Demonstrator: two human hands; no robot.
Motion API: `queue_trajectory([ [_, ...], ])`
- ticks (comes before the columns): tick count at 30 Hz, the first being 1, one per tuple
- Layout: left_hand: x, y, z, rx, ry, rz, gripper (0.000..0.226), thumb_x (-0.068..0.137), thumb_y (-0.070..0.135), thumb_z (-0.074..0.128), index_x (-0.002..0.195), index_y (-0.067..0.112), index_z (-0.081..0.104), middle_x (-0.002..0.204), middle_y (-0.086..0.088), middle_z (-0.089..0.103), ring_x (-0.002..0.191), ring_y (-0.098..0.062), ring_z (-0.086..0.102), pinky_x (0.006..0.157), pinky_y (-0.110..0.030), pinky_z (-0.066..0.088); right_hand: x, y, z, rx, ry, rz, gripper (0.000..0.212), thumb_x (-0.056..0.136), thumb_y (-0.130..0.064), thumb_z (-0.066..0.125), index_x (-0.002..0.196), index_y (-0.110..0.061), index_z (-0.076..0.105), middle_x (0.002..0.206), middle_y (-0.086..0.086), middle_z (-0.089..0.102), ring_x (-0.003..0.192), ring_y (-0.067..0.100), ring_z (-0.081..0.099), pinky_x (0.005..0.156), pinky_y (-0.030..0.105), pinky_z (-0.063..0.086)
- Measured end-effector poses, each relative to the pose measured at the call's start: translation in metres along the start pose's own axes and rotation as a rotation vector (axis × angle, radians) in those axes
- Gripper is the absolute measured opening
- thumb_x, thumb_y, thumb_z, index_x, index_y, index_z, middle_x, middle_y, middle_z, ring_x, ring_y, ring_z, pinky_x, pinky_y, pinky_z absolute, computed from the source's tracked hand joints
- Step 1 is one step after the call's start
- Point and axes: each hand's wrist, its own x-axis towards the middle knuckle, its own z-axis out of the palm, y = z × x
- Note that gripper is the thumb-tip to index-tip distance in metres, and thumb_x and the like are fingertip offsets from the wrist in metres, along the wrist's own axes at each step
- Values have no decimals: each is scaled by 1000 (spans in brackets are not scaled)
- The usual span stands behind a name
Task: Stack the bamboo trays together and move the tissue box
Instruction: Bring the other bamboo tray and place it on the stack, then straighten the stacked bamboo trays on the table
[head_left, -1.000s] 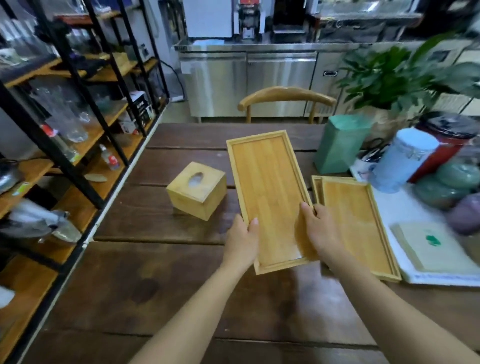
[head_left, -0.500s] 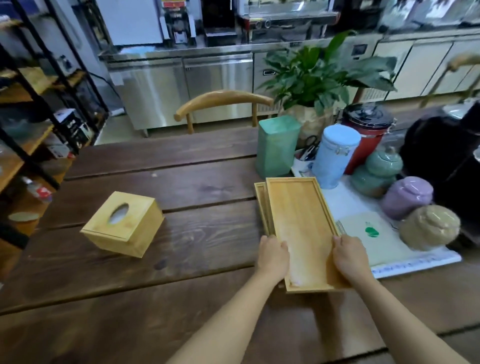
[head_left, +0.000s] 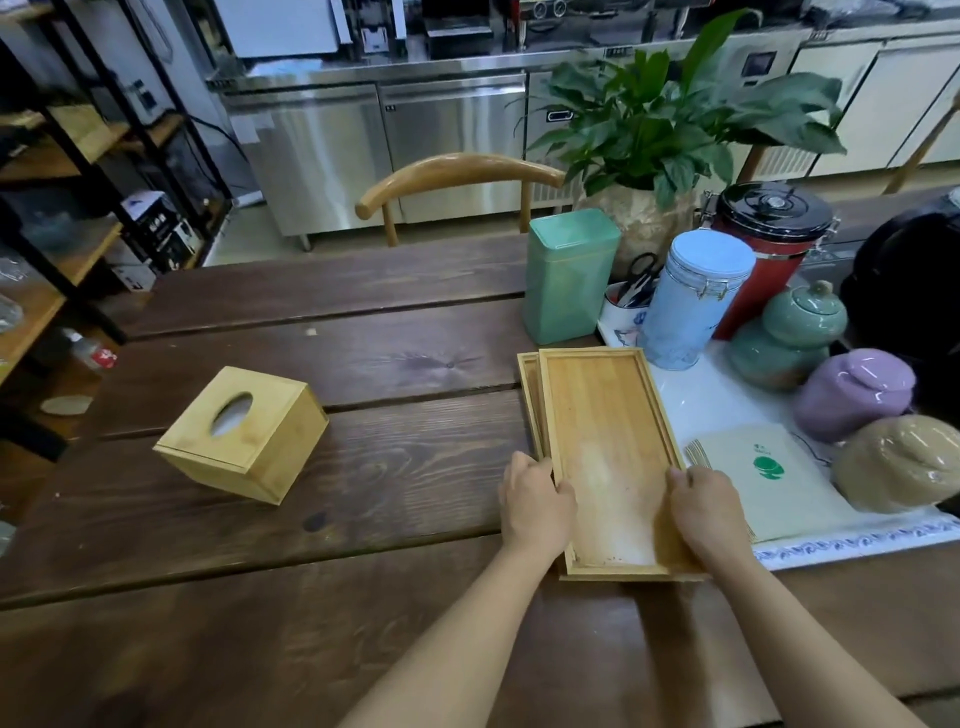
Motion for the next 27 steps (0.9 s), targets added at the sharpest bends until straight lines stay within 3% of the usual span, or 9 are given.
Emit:
queue_trajectory([
  [4, -5, -2, 0, -138, -103, -1, 40, 96, 24, 46, 136, 18, 45, 129, 0, 48, 119, -18, 48, 99, -27, 38, 2, -1, -2, 27, -21, 22, 33, 94, -16, 40, 85, 11, 57, 94, 30, 58, 77, 33, 48, 68, 35, 34],
  [9, -21, 3, 2, -619, -227, -260, 54, 97, 20, 38, 145, 40, 26, 149, 6, 40, 133, -17, 38, 114, -42, 31, 4, -3, 1, 57, -29, 37, 26, 93, -15, 40, 95, 6, 56, 92, 23, 57, 81, 33, 49, 71, 37, 36],
  [15, -25, 7, 9, -695, -195, -300, 56, 99, 18, 34, 146, 45, 20, 154, 5, 33, 136, -19, 35, 115, -43, 29, 10, -5, 0, 68, 1, 26, 24, 90, -10, 47, 91, 11, 58, 83, 20, 56, 79, 34, 48, 75, 43, 41],
  [18, -24, 9, 9, -708, -173, -308, 56, 99, 18, 33, 146, 45, 19, 155, 5, 31, 137, -19, 34, 115, -43, 28, 18, -8, 1, 61, -5, 16, 26, 89, -10, 49, 89, 14, 58, 84, 27, 59, 78, 39, 51, 75, 45, 43],
  [24, -18, 13, 9, -730, -155, -333, 56, 99, 19, 32, 146, 45, 17, 155, 5, 29, 136, -19, 35, 114, -41, 29, 35, -11, 6, 59, -14, 8, 27, 86, -11, 51, 77, 14, 60, 74, 30, 60, 68, 36, 52, 65, 40, 42],
  [27, -14, 13, 10, -738, -149, -335, 57, 98, 19, 32, 147, 44, 16, 156, 6, 29, 136, -19, 36, 115, -39, 29, 40, -11, 8, 56, -5, -1, 27, 85, -10, 52, 77, 14, 60, 80, 33, 63, 69, 40, 54, 59, 37, 37],
])
